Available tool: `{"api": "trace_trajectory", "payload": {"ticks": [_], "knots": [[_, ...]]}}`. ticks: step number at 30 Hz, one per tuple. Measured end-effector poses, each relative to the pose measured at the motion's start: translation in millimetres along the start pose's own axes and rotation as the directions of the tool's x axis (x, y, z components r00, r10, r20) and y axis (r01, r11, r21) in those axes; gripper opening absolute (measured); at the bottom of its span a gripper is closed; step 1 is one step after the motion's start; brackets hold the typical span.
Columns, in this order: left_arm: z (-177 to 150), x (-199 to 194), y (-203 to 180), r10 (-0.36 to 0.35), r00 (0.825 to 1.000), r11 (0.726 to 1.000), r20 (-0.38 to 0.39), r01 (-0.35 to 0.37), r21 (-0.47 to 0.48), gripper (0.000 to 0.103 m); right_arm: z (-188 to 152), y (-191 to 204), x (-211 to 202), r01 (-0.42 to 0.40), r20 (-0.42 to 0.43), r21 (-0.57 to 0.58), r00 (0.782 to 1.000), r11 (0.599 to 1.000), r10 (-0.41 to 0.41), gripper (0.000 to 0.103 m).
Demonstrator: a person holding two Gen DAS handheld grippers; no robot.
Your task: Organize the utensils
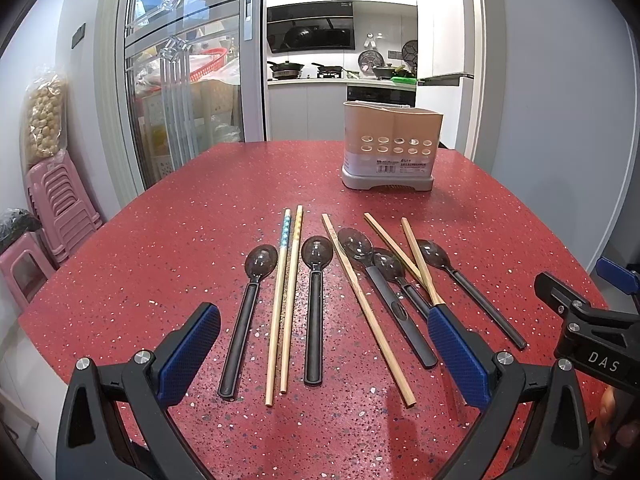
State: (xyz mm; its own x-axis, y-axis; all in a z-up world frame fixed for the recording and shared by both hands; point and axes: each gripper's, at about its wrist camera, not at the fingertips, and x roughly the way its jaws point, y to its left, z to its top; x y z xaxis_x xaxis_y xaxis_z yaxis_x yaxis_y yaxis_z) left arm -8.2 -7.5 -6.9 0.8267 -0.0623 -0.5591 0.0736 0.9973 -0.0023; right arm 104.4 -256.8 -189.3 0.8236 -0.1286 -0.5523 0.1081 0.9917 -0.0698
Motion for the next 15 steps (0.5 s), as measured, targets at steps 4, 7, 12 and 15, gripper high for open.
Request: {"api": "trace_trajectory", "payload": {"ticks": [4, 7, 12, 15], "knots": [[-0.5, -0.2, -0.1, -0.001, 1.000, 1.000, 0.000, 0.001, 0.000, 0.103, 0.7, 0.2, 0.5, 0.000, -0.004, -0.001, 1.000, 1.000, 0.000, 0.103], [-0.5, 0.4, 0.5, -0.002, 1.000, 1.000, -0.001, 0.002, 0.000, 0.103, 0.8, 0.1, 0.6, 0.000, -0.005, -0.001, 1.000, 1.000, 0.000, 0.103], [-2.3, 2.8, 1.0, -0.007, 1.000, 1.000, -0.014, 0.007, 0.003, 0.103, 2.1, -0.9, 1.7, 0.000, -0.013, -0.001, 1.000, 1.000, 0.000, 0.103], [1.8, 6.2, 5.3, 0.000, 1.000, 1.000, -0.026, 0.000, 0.006, 0.103, 4.3, -1.3, 4.4, -0.010, -0.034, -0.003, 0.999, 1.000, 0.010, 0.103]]}}
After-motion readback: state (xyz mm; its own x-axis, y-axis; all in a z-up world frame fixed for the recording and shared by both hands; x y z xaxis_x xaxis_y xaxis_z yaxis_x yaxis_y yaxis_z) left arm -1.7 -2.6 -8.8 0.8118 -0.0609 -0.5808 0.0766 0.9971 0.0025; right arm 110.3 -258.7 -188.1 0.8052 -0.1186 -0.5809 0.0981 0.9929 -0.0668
